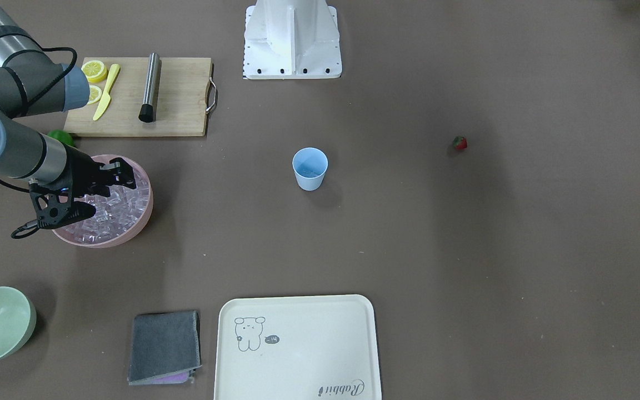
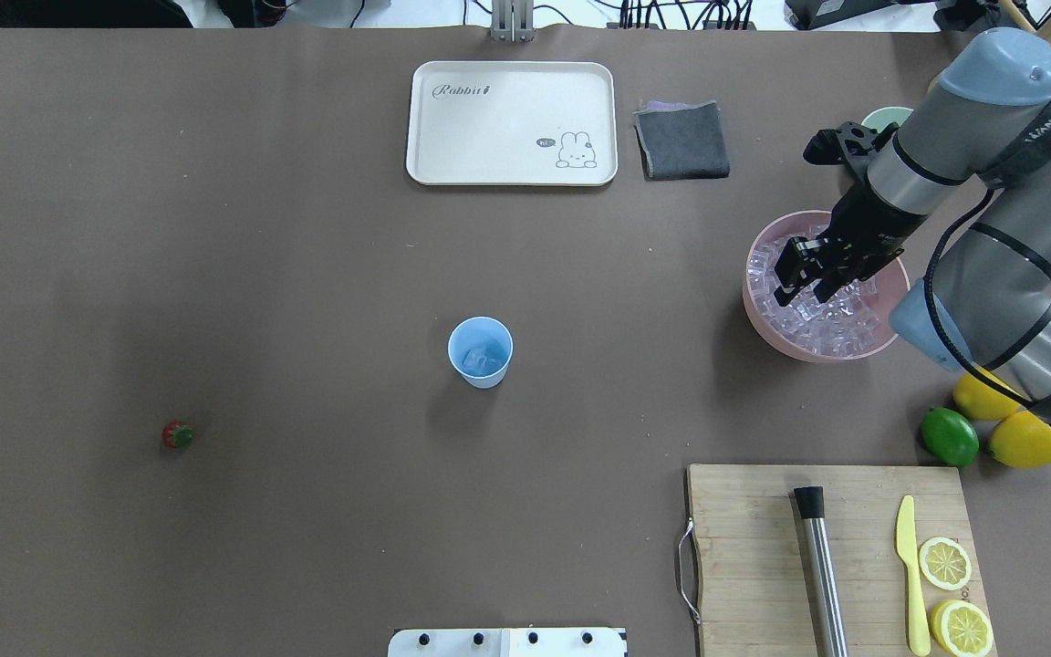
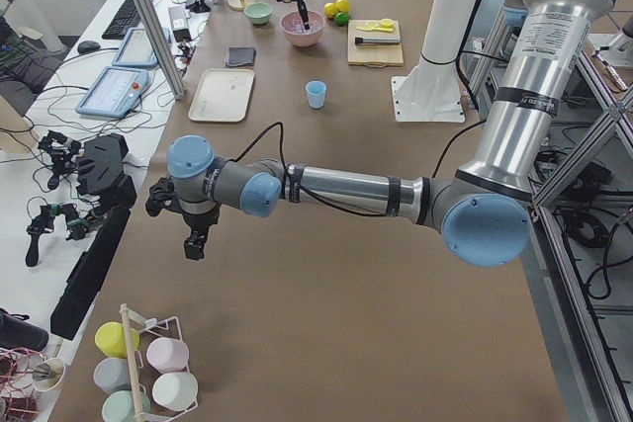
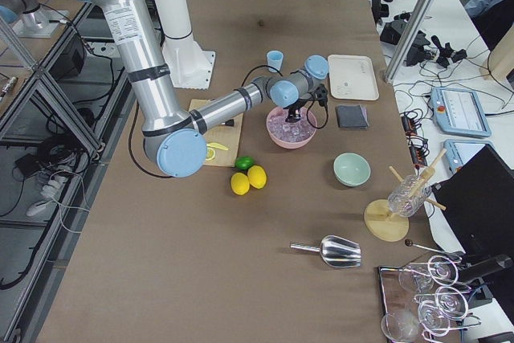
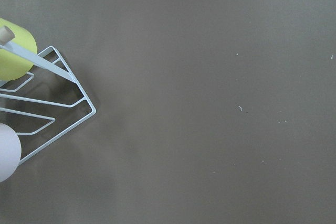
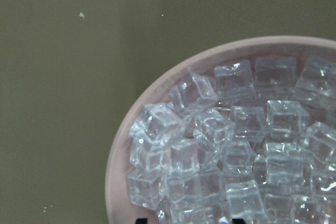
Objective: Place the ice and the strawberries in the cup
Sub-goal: 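Lower the right gripper into the bowl to grasp a third ice cube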
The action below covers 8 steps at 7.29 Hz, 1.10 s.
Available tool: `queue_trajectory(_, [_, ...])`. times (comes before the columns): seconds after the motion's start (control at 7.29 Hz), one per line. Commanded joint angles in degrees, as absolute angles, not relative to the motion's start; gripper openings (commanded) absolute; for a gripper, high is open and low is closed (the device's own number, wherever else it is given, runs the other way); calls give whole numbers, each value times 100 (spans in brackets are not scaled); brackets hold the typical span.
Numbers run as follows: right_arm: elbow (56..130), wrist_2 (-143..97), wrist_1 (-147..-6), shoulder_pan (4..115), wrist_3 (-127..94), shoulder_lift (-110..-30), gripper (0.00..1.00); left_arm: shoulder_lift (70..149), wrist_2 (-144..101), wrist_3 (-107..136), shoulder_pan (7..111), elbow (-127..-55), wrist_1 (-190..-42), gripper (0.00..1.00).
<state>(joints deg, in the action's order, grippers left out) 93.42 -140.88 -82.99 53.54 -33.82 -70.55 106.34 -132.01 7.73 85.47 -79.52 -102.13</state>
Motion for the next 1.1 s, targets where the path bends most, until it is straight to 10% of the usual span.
queue_trajectory(0.0, [9193,-14106,-8104,5353,-3427,-7005,62,10626,-13201,773,8543,-7945,-10213,98])
queue_trajectory(0.96, [9167,-14229,-7893,5265,-3604,-7066,60,10582,-13201,765,8552,-7972,-10213,98])
